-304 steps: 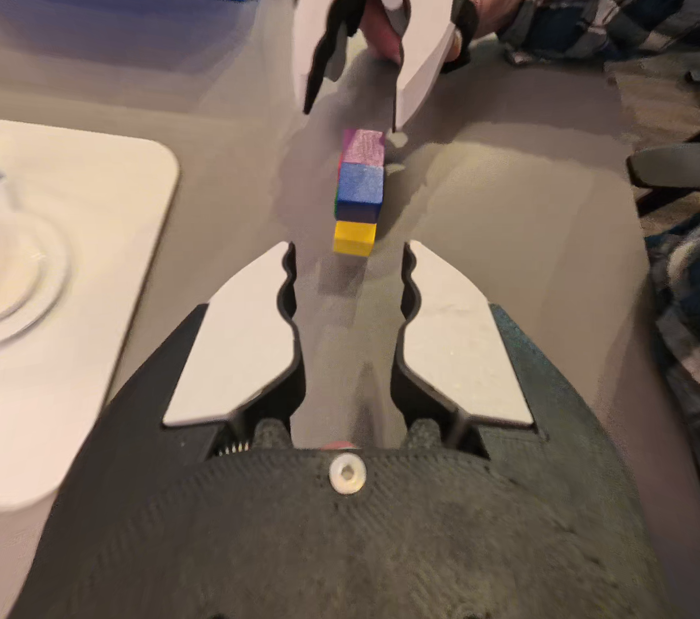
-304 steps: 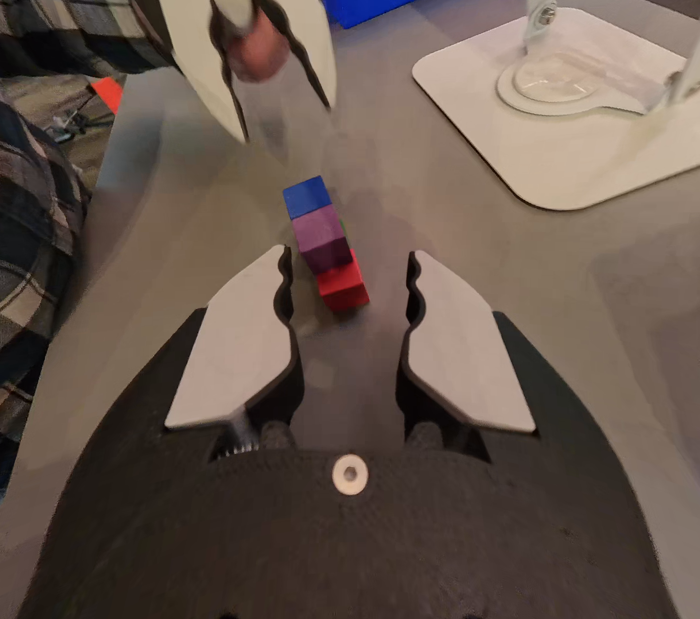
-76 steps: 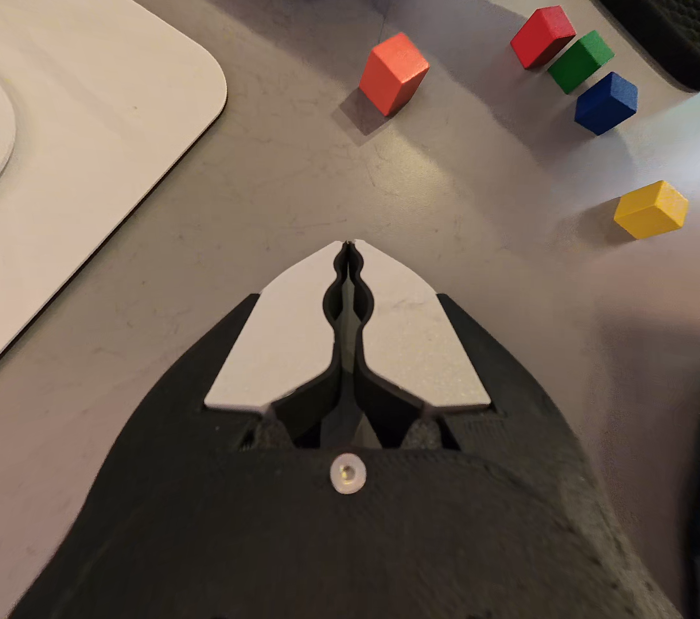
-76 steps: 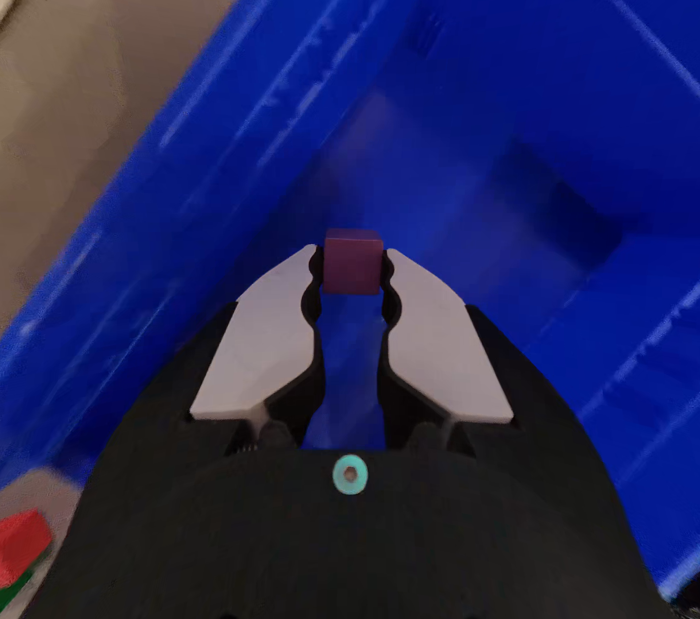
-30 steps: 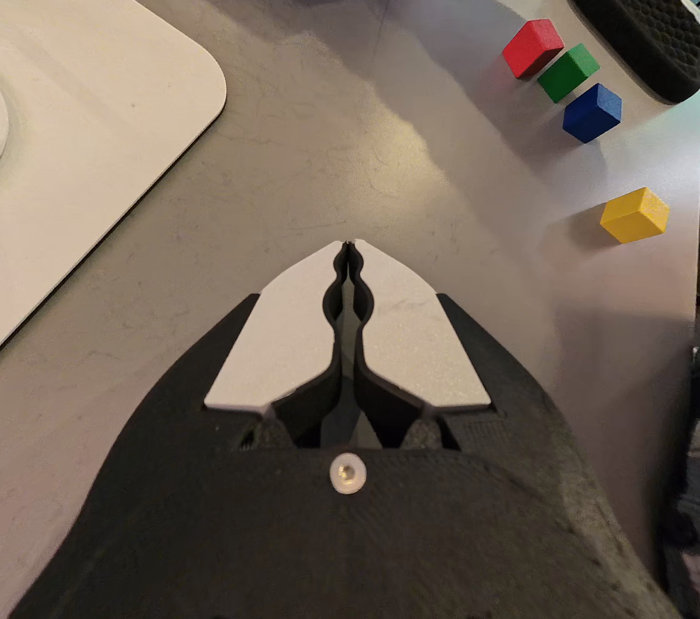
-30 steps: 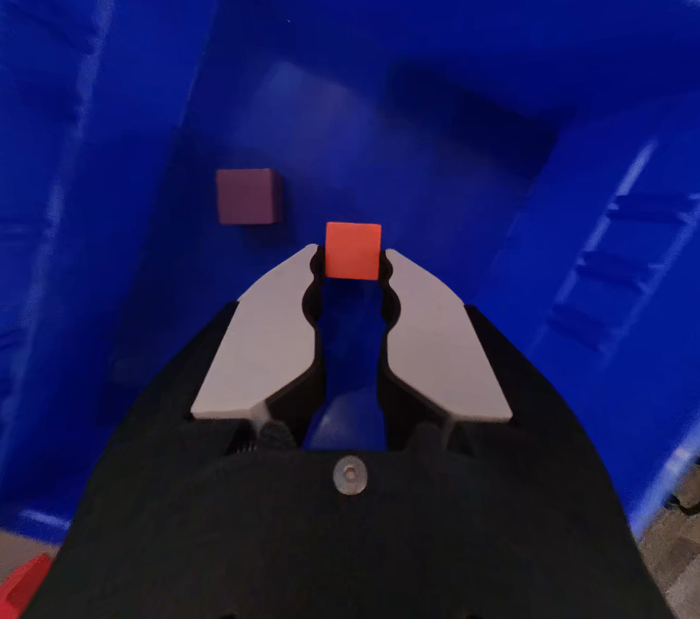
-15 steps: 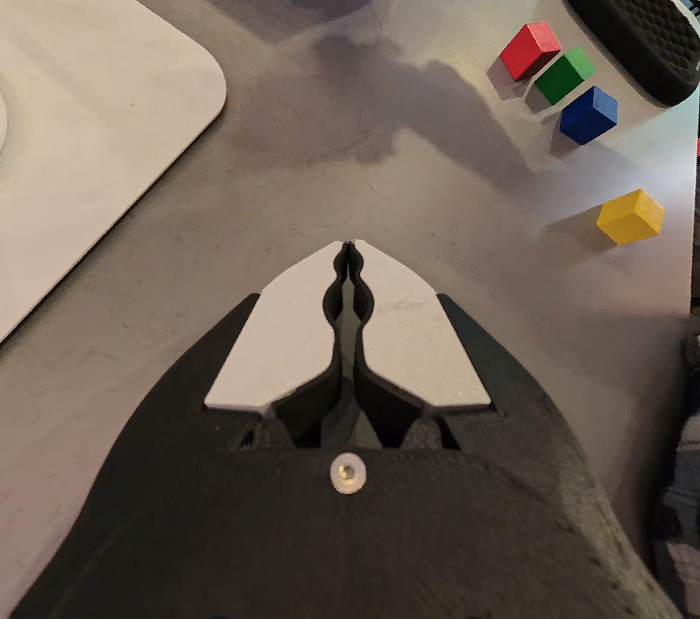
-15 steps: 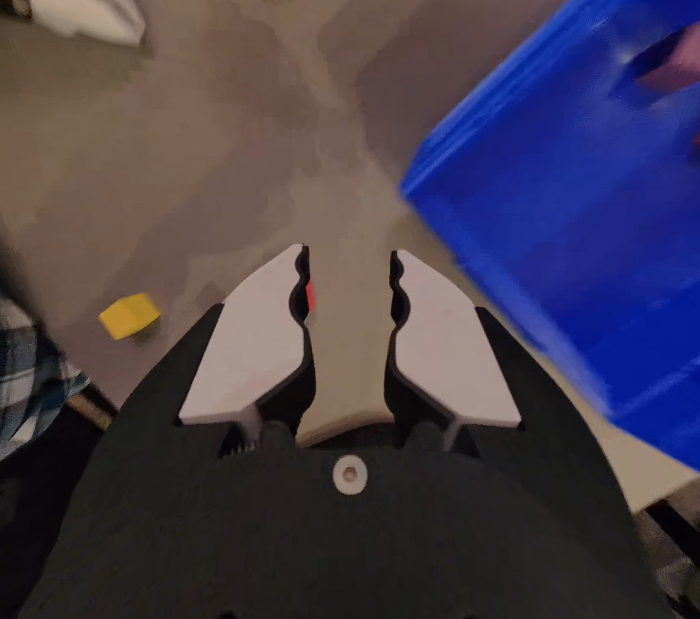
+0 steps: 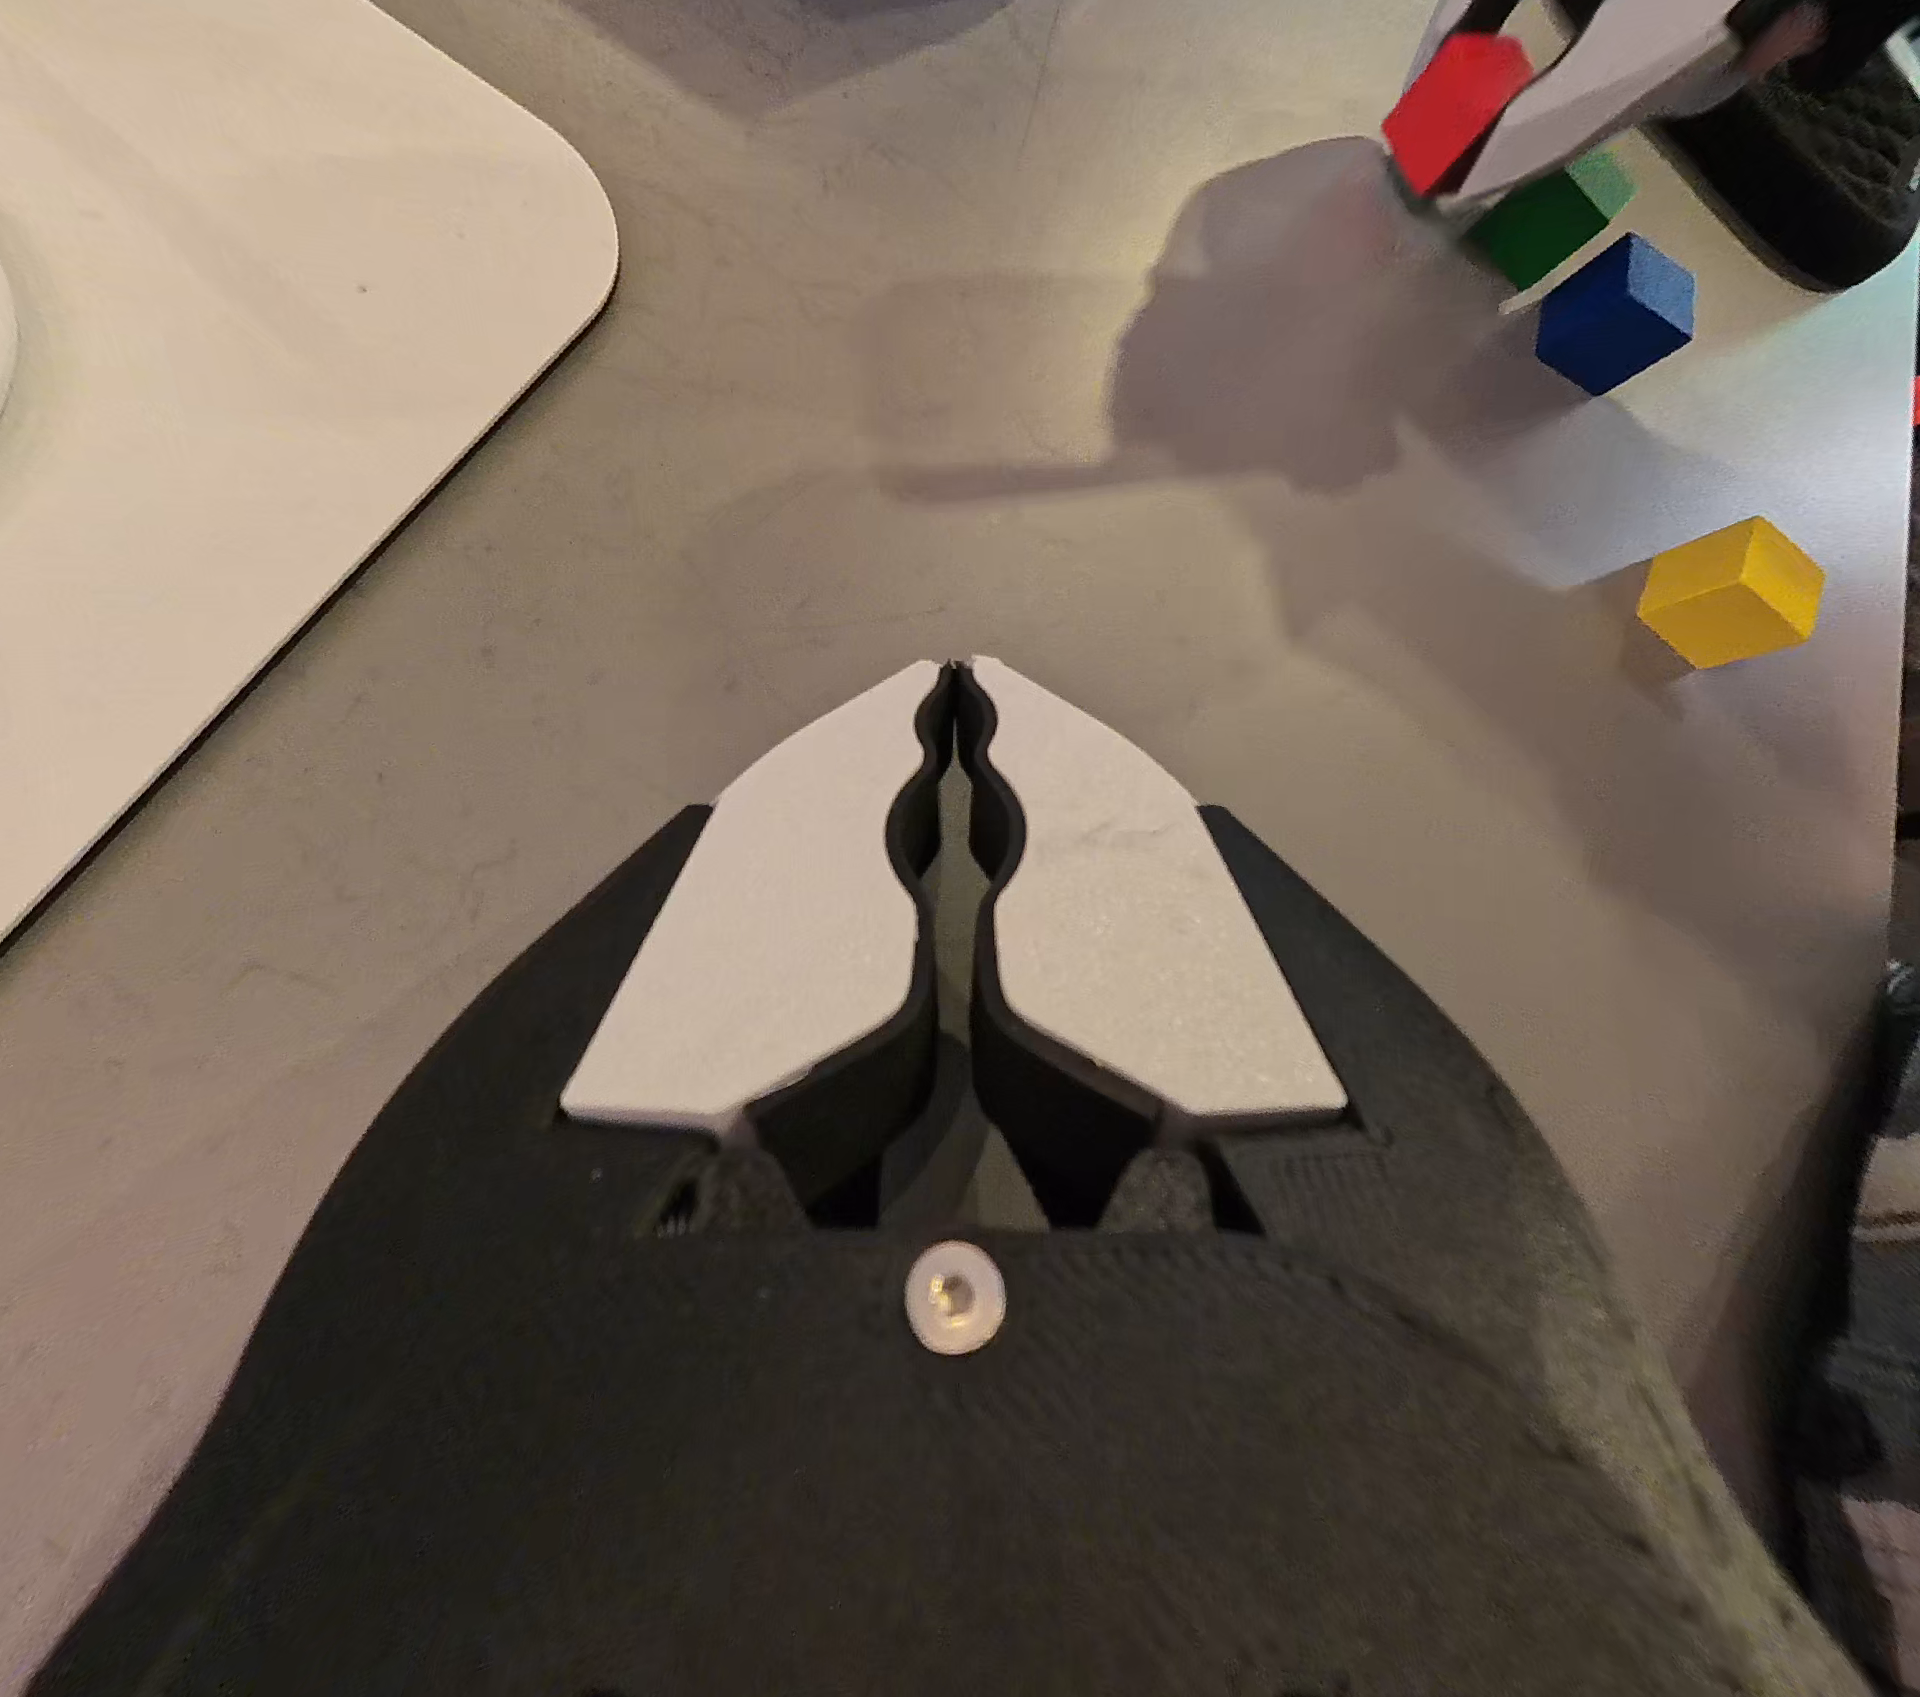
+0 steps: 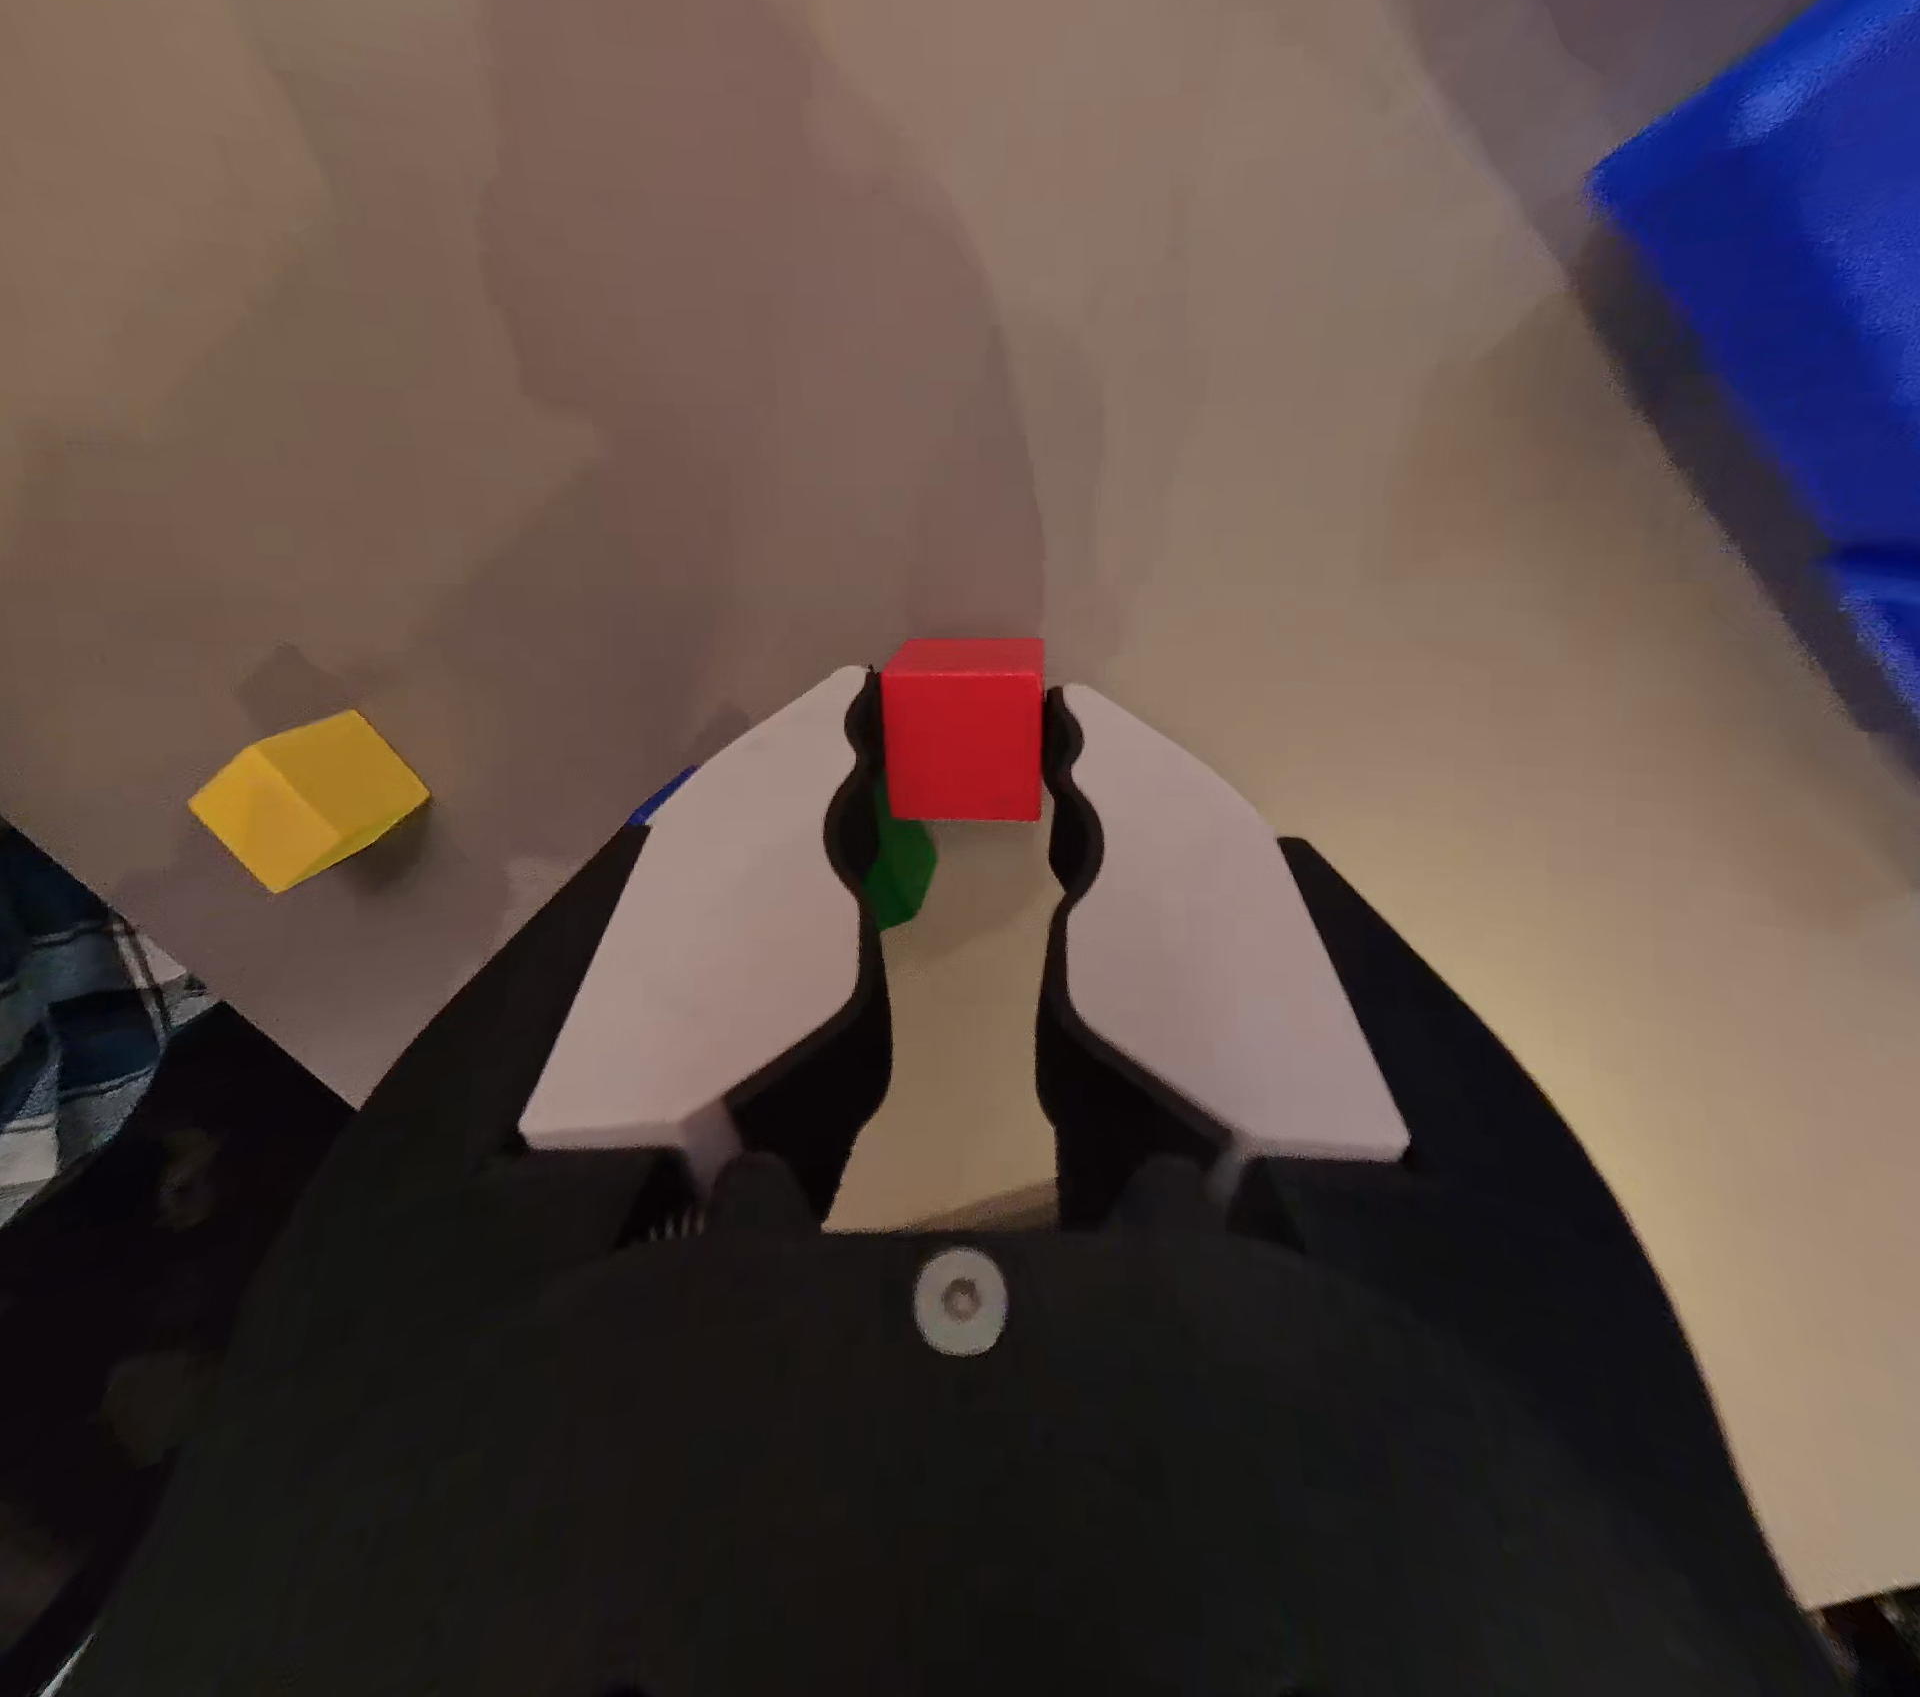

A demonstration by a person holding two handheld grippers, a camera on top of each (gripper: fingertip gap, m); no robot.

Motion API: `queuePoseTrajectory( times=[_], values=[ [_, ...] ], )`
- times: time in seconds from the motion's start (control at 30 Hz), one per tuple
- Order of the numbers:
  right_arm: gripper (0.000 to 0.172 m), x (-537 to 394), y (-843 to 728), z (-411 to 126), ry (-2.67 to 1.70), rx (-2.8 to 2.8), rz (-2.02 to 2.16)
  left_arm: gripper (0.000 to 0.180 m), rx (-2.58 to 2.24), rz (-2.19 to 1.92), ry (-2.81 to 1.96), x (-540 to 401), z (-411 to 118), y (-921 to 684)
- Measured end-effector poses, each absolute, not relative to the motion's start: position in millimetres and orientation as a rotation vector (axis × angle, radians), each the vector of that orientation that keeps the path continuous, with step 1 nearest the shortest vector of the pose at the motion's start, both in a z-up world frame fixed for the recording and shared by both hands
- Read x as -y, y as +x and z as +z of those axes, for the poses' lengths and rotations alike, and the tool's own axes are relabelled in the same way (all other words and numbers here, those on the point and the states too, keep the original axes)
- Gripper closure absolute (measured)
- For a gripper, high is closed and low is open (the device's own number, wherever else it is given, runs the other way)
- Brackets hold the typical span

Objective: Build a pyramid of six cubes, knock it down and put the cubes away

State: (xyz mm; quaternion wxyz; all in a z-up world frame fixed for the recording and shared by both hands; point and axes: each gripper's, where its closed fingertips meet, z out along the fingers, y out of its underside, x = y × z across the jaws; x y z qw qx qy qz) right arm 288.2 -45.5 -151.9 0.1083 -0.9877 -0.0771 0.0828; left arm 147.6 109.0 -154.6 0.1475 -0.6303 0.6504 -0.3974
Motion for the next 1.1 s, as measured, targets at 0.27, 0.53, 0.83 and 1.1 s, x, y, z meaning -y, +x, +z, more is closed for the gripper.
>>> queuePoseTrajectory(
  times=[0.27, 0.53, 0.83, 1.1],
  values=[
    [0.142, -27.0, 374.8, -57.1, -2.649, 0.037, 0.002, 0.180, -1.872, -1.140, -1.811, -108.8, -154.5, 147.7],
    [0.141, -100.7, 461.7, -119.8, -2.754, -0.079, 0.007, 0.180, -1.871, -1.139, -1.811, -109.0, -154.5, 147.6],
    [0.130, -100.5, 475.8, -129.0, -2.768, -0.100, -0.034, 0.180, -1.871, -1.141, -1.811, -109.0, -154.4, 147.7],
    [0.134, 6.0, 348.1, -77.7, -2.765, 0.234, 0.114, 0.180, -1.870, -1.146, -1.813, -109.3, -154.3, 147.7]
  ],
)
